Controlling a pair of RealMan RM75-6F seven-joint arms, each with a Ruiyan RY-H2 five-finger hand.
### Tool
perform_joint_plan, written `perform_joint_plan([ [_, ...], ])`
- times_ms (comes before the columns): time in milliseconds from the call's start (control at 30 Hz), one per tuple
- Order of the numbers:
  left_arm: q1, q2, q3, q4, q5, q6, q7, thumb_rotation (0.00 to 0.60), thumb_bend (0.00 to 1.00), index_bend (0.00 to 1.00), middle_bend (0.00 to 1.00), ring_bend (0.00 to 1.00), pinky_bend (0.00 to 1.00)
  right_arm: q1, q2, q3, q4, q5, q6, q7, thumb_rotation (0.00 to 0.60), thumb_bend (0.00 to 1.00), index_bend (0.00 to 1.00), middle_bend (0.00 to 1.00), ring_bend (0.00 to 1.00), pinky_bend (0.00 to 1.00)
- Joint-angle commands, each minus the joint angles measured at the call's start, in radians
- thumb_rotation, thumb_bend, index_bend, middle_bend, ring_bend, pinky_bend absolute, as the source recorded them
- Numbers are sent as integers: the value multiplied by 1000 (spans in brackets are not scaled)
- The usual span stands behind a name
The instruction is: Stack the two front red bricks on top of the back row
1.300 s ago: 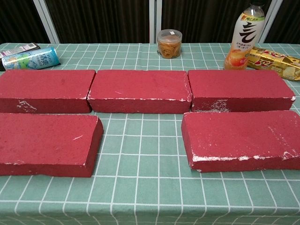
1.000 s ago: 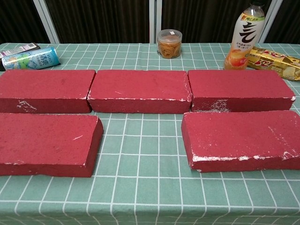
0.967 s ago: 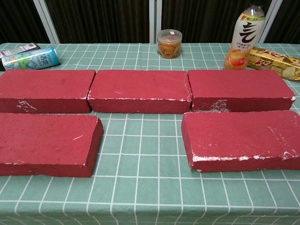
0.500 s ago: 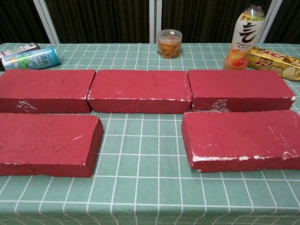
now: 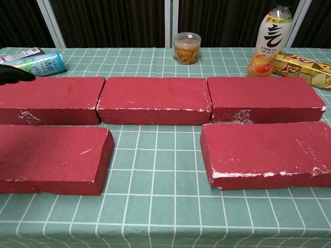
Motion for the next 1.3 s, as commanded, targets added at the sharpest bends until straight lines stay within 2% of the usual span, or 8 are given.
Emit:
perform_joint_plan([
  [33, -58, -70, -44, -23, -121, -93, 84, 600, 0, 15, 0, 0, 0, -5, -2, -5, 3, -6, -1, -1, 600, 0, 0, 0, 0, 0],
  [167, -85, -129, -78, -3, -242, -128, 162, 600, 0, 15, 0, 0, 0, -16, -5, -7, 6, -15, 11, 2, 600, 0, 0, 0, 0, 0],
  [400, -121, -152, -104, -17, -379, -163, 188, 600, 0, 15, 0, 0, 0, -19, -7, -6, 11, -18, 3, 11, 600, 0, 0, 0, 0, 0],
  [667, -171, -198, -100, -26, -479, -205, 255, 600, 0, 8, 0, 0, 0, -12, -17, 4, 26, -5, -21, 10, 600, 0, 0, 0, 0, 0],
  [1000, -213, -273, -94, 22, -571, -155, 414, 600, 0, 8, 0, 0, 0, -20, -18, 9, 49, -2, -21, 44, 600, 0, 0, 0, 0, 0],
  [1300, -245, -262, -77, 5, -655, -170, 438, 600, 0, 8, 0, 0, 0, -21, -19, 18, 56, 3, -25, 63, 600, 0, 0, 0, 0, 0],
])
